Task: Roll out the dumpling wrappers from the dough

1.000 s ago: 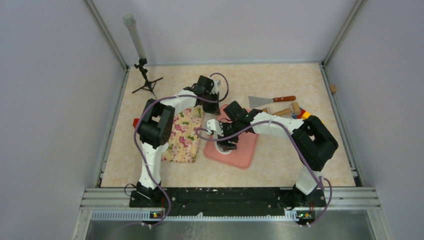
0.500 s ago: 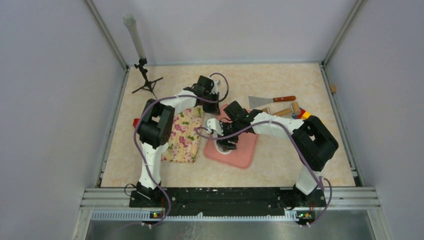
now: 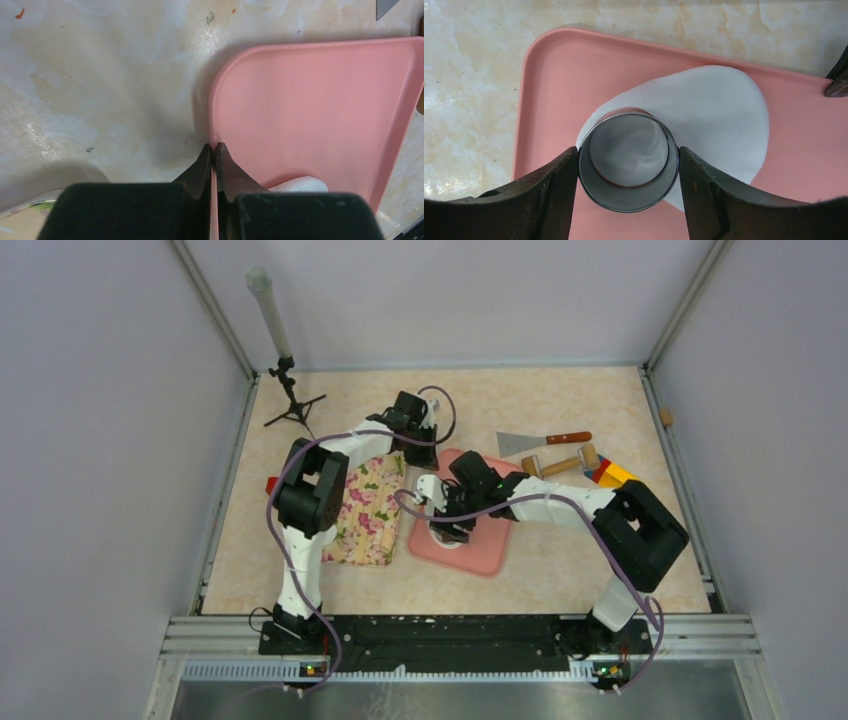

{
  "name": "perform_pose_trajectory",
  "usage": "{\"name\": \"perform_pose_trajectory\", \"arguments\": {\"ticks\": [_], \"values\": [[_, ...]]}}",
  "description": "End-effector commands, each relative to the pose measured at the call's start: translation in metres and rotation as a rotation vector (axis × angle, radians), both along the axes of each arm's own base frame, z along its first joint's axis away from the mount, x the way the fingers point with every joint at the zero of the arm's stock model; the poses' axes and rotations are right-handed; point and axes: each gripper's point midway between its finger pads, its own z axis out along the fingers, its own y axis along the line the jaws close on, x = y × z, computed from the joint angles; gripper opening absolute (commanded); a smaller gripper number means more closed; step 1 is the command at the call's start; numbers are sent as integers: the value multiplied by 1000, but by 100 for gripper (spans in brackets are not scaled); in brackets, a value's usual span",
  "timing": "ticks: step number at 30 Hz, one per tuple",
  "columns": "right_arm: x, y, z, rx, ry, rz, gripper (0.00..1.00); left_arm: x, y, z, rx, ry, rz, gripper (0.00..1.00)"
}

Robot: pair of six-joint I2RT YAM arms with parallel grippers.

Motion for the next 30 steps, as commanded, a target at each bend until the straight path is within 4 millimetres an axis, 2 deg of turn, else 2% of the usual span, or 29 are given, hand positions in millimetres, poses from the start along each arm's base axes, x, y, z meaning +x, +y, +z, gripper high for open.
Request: {"name": "perform_pose_trajectory", "arguments": {"ticks": [1, 5, 8, 12, 16, 20, 22, 25, 28, 30], "values": [[-8, -24, -29, -125, 32, -62, 60, -9, 24, -8, 84, 36, 43, 0], [-7, -14, -16, -88, 30, -30, 69, -9, 22, -9, 78, 39, 38, 0], [-2, -2, 4, -47, 23, -13, 82, -9, 22, -9, 77, 40, 36, 6], [7, 9, 44, 11, -8, -10, 91, -8, 21, -9, 75, 35, 39, 18], [19, 9, 99, 85, -45, -28, 94, -5, 18, 0, 57, 20, 30, 35], [33, -19, 144, 99, -91, -54, 95, -2, 13, 22, 25, -19, 13, 67], [45, -42, 157, 99, -113, -89, 94, 0, 10, 39, 3, -52, 0, 80], [73, -80, 168, 109, -154, -183, 94, 7, 8, 68, -11, -123, -24, 96], [116, -118, 168, 85, -243, -294, 93, 12, 8, 97, -16, -198, -57, 99], [148, -149, 157, -8, -308, -364, 92, 11, 8, 112, -23, -234, -88, 99]]}}
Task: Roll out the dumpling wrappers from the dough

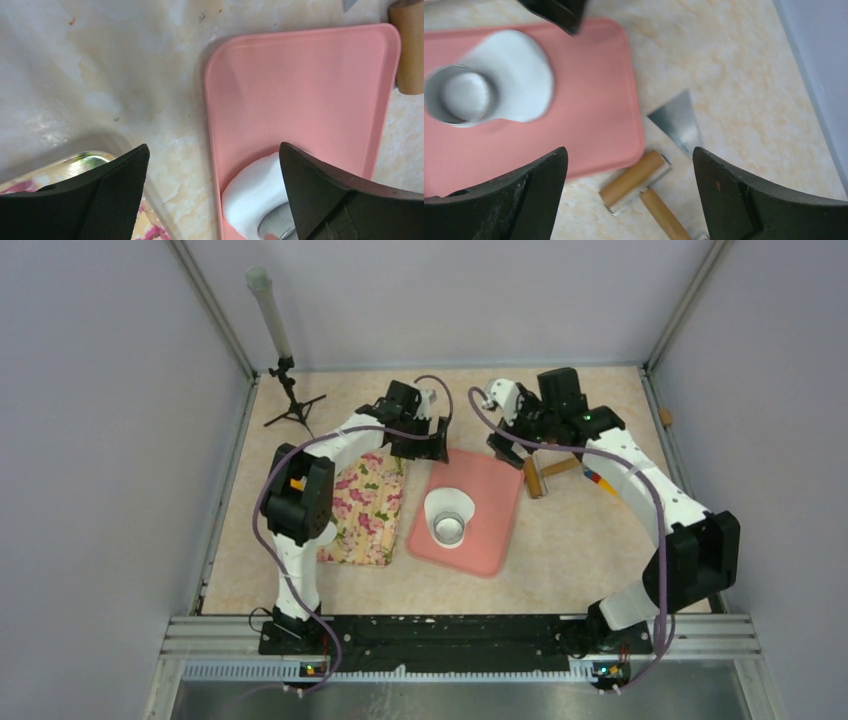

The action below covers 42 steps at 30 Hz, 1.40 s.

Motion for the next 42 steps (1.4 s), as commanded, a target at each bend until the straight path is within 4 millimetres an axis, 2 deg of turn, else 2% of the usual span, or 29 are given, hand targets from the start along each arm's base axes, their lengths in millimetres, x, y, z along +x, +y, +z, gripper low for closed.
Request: {"name": "perform_pose_trajectory", "arguments": {"ticks": [1, 5, 8, 11, 15, 19, 26, 31, 35, 36, 38, 39, 41, 42], "values": [[57, -57, -16, -171, -92, -119, 91, 14, -2, 85, -44, -202, -72, 99], [108, -107, -47, -357, -70, -178, 90, 2, 8, 96, -11, -225, -129, 99], [142, -136, -54, -466, -53, -203, 89, -6, 25, 94, 23, -219, -124, 99], [165, -152, -67, -539, -19, -192, 88, -15, 43, 85, 53, -191, -122, 99], [182, -175, -93, -699, 3, -132, 84, -25, 64, 75, 54, -147, -112, 99], [183, -189, -119, -788, 62, -37, 82, -27, 75, 76, 57, -136, -98, 99], [167, -177, -134, -724, 165, 105, 81, -22, 80, 81, 73, -150, -78, 99], [149, -189, -165, -785, 275, 150, 79, -17, 81, 79, 89, -151, -93, 99], [142, -191, -180, -781, 325, 166, 76, -12, 79, 81, 86, -152, -92, 99], [144, -191, -185, -785, 322, 160, 73, -10, 79, 81, 86, -154, -88, 99], [148, -193, -195, -799, 314, 155, 57, -7, 77, 85, 78, -159, -90, 99], [151, -194, -198, -801, 305, 149, 46, -6, 76, 87, 76, -164, -89, 99], [161, -195, -201, -796, 276, 130, 16, -3, 74, 91, 69, -175, -90, 99], [167, -195, -201, -794, 252, 115, 7, -1, 74, 94, 66, -180, -89, 99]]}}
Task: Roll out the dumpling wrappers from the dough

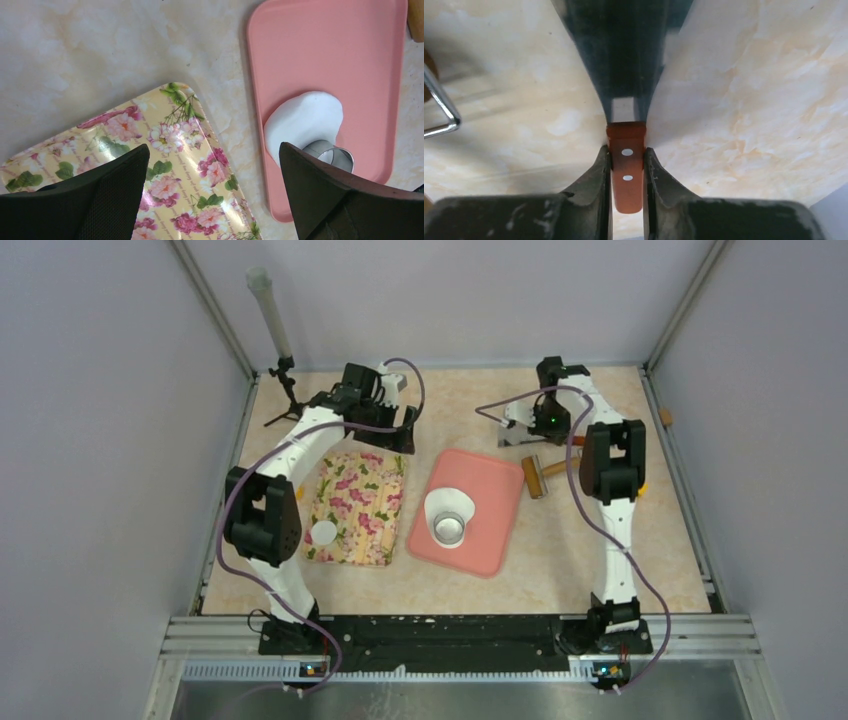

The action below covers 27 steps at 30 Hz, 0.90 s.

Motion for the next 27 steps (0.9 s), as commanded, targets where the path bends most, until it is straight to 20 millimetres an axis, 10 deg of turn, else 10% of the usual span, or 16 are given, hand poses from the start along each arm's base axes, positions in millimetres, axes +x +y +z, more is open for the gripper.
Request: {"name": "perform_pose_trajectory", "arguments": {"ticks": [1, 6, 11, 17, 27], "values": [[29, -6, -12, 21, -98, -23, 3, 16, -6, 22, -22, -63, -7, 99], [83, -5, 45, 56, -456, -19, 0, 32, -9, 47, -61, -116, 27, 99], [93, 14, 151, 141, -818, 74, 0, 54, -12, 93, -165, -183, 64, 99], [29, 64, 243, 269, -994, 207, 0, 36, -49, 176, -430, -254, -103, 99], [-97, 158, 230, 481, -892, 334, 0, -38, -118, 208, -532, -263, -389, 99]]}}
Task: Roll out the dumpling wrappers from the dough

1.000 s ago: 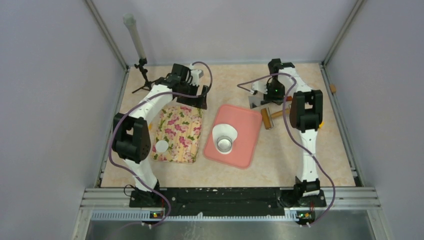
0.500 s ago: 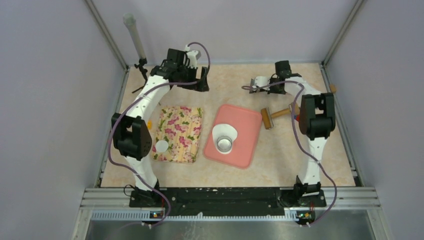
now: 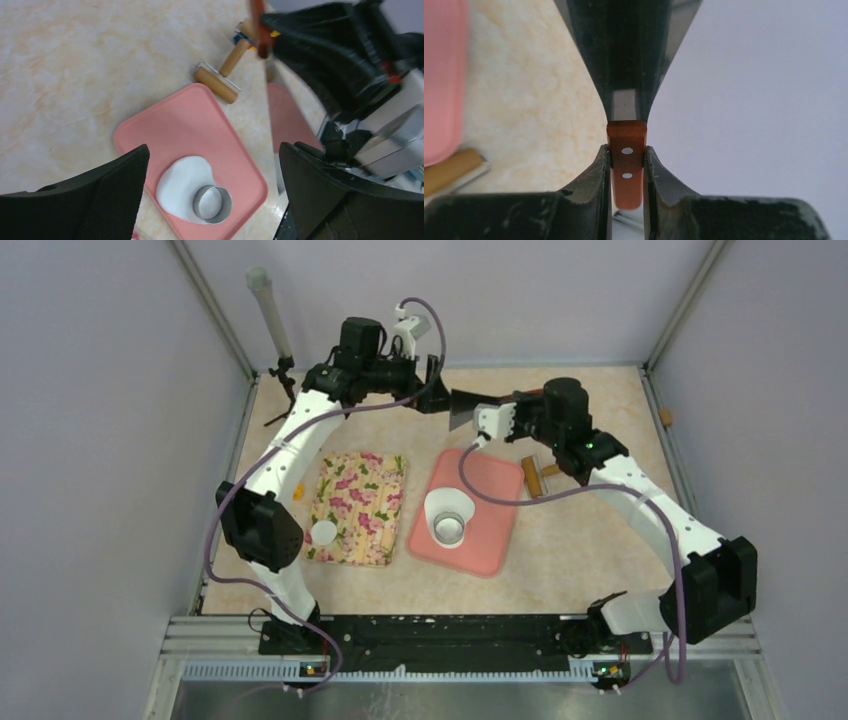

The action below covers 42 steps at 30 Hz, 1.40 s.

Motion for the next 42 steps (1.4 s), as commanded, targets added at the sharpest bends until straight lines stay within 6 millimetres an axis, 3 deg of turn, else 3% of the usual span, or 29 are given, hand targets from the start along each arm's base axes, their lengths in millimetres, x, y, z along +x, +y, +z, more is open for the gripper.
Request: {"name": "perform_pose_trajectory", "arguments": {"ticks": [1, 7, 14, 21, 30, 35, 42], "values": [[-36, 26, -40, 50, 116, 64, 0, -48, -32, 41, -89, -80, -176, 99], [-57, 33, -55, 85, 146, 80, 0, -81, -50, 27, -68, -73, -237, 99], [-61, 29, -64, 82, 164, 68, 0, -61, -26, 39, -119, -82, -106, 99], [-62, 24, -77, 14, 170, 47, 0, -66, -33, 44, -156, -34, -129, 99], [-65, 26, -76, 2, 185, 47, 0, -76, -50, 9, -46, -24, -152, 98], [-68, 29, -74, -12, 184, 51, 0, -65, -52, -14, 36, -11, -100, 88], [-74, 33, -65, -20, 169, 60, 0, -49, -45, -29, 114, -10, -18, 72]]}}
